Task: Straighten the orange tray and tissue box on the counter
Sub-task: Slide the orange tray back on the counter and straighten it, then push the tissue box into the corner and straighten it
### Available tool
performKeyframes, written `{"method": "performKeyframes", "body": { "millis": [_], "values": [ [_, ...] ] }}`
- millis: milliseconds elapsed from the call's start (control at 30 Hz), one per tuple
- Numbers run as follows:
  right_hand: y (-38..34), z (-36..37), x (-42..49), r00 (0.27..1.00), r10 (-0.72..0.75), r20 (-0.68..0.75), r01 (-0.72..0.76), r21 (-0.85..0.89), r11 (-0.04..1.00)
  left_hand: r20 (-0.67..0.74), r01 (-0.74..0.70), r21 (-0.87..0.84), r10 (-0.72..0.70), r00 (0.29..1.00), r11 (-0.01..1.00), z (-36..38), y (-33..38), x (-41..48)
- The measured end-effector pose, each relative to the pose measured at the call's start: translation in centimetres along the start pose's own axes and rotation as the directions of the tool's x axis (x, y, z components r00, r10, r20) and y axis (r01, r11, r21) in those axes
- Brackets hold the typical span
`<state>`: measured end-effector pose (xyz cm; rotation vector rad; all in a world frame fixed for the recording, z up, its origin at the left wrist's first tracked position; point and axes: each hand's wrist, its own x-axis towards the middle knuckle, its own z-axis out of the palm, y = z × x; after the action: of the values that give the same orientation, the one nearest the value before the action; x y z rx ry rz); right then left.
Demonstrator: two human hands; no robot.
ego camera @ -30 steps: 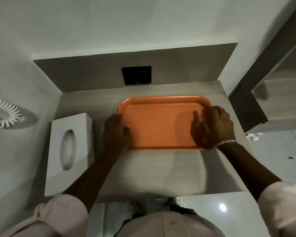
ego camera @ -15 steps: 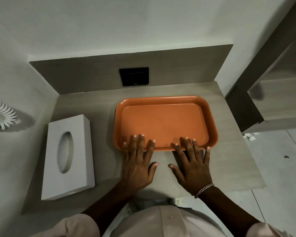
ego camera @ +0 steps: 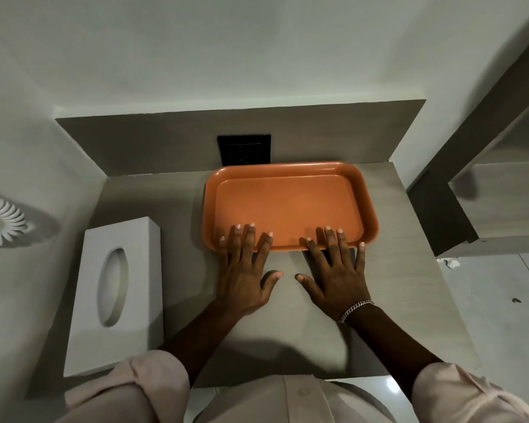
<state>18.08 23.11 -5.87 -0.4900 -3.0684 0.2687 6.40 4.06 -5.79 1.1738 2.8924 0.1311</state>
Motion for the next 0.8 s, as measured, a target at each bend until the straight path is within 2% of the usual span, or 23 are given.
{"method": "performKeyframes", "body": {
  "millis": [233,367,533,800],
  "values": [
    [-0.1,-0.1,0.7,1.0,-0.002,0.004,0.002,0.006,1.0,-0.021,0.004,-0.02,-0.004,1.0,1.0,-0.2,-0.6,0.8],
    [-0.7,-0.6,0.5,0.999,-0.005,-0.036,0.008,0.067,0.998,-0.035,0.043,-0.11,-0.047,0.998,0.993,-0.9,-0.7,0.2],
    [-3.4,-1.2,-0.2,0.986,-0.162,-0.041,0.167,0.156,0.974,-0.138,0.178,-0.268,-0.22,0.966,0.947,-1.6,-2.5,-2.0],
    [-10.0,-0.5,-0.6,0.884,-0.466,-0.015,0.46,0.191,0.867,-0.259,0.345,-0.196,-0.388,0.885,0.918,-3.7,-5.8,-7.8]
  ]
}}
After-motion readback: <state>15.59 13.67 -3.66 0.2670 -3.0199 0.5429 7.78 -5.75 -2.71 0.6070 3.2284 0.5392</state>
